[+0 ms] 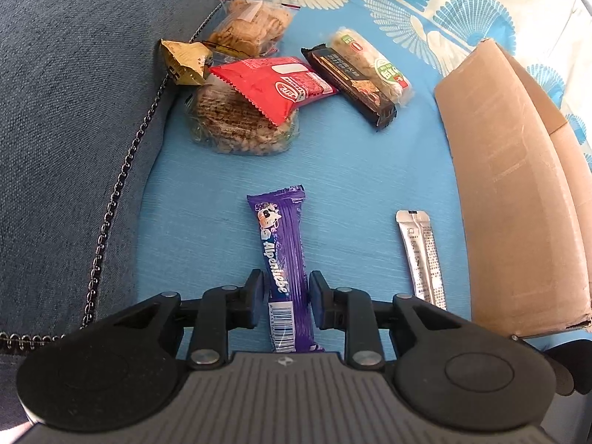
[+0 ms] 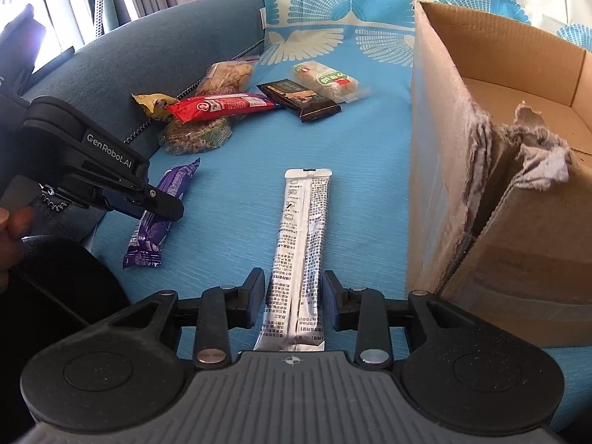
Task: Organize snacks
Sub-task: 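Lift the silver stick pack with the right gripper while the left holds the purple stick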
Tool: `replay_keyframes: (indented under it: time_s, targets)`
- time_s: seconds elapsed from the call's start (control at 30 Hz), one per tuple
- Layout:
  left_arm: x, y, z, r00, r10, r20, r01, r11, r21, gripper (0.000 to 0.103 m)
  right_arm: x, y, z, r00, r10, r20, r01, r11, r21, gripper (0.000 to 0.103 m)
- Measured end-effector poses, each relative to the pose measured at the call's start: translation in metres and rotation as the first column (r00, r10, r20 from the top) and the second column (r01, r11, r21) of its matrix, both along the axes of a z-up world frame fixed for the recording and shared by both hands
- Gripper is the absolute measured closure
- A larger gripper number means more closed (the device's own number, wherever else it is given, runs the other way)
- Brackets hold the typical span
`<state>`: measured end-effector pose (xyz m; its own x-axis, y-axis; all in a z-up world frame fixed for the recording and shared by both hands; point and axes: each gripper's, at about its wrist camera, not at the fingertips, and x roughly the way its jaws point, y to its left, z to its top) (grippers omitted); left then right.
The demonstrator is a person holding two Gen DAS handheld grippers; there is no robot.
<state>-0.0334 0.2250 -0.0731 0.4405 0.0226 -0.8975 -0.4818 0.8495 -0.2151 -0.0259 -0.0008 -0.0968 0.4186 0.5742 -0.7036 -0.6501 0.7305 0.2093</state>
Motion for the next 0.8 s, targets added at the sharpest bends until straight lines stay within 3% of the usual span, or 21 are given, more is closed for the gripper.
replay_keyframes:
  time_s: [0.8]
  targets:
    - [0.003, -0.003, 0.001, 1.0, -0.023, -0.011, 0.024, 1.0, 0.02, 0.074, -0.011, 0.005, 0.004, 0.996, 0.04, 0.085, -0.038, 0.999, -0.03, 0.073]
